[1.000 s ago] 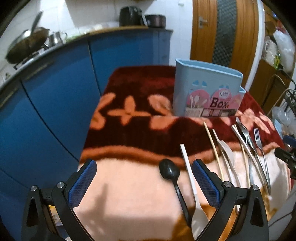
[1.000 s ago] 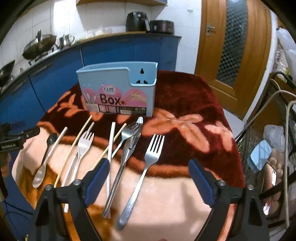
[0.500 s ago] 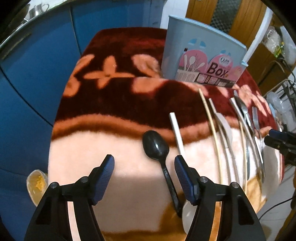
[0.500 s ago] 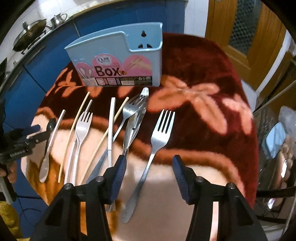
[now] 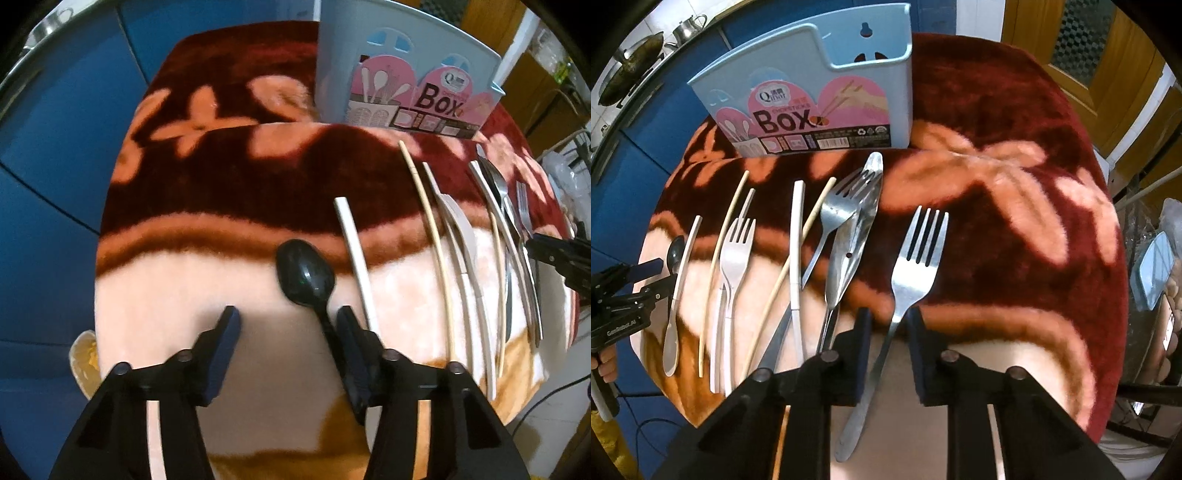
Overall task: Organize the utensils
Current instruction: 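Grasp the black spoon with the left tool while the right tool grasps a steel fork, then lift and drop the black spoon and steel fork into the blue caddy with both tools, then grasp the white plastic spoon with the left tool while the right tool grasps a steel knife, then carry the white spoon and steel knife into the blue caddy and release both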
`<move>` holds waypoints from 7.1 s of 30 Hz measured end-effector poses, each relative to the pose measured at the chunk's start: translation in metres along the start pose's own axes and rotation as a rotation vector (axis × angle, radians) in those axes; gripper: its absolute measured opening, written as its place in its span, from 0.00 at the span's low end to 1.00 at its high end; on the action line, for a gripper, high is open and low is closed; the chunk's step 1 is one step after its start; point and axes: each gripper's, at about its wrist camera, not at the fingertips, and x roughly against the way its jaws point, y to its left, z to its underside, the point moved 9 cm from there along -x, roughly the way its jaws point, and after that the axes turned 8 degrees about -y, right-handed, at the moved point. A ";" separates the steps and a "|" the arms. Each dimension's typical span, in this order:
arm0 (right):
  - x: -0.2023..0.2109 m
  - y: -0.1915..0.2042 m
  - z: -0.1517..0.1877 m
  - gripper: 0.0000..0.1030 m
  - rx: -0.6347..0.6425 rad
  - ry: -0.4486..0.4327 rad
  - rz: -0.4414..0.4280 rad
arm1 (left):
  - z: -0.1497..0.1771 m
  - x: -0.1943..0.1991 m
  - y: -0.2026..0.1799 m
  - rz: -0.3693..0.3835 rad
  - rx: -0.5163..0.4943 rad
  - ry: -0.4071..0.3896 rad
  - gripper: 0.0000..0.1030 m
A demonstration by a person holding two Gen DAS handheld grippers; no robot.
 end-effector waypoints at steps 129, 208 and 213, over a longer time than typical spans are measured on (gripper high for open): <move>0.081 0.027 -0.041 0.25 -0.056 -0.566 -0.137 | -0.078 0.091 -0.010 0.060 0.030 -0.648 0.43; 0.020 0.013 0.002 0.15 -0.099 -0.101 -0.136 | -0.009 0.013 -0.040 0.156 -0.052 -0.228 0.05; 0.031 0.001 0.008 0.15 -0.179 -0.164 -0.175 | -0.010 0.033 -0.041 0.208 -0.024 -0.293 0.05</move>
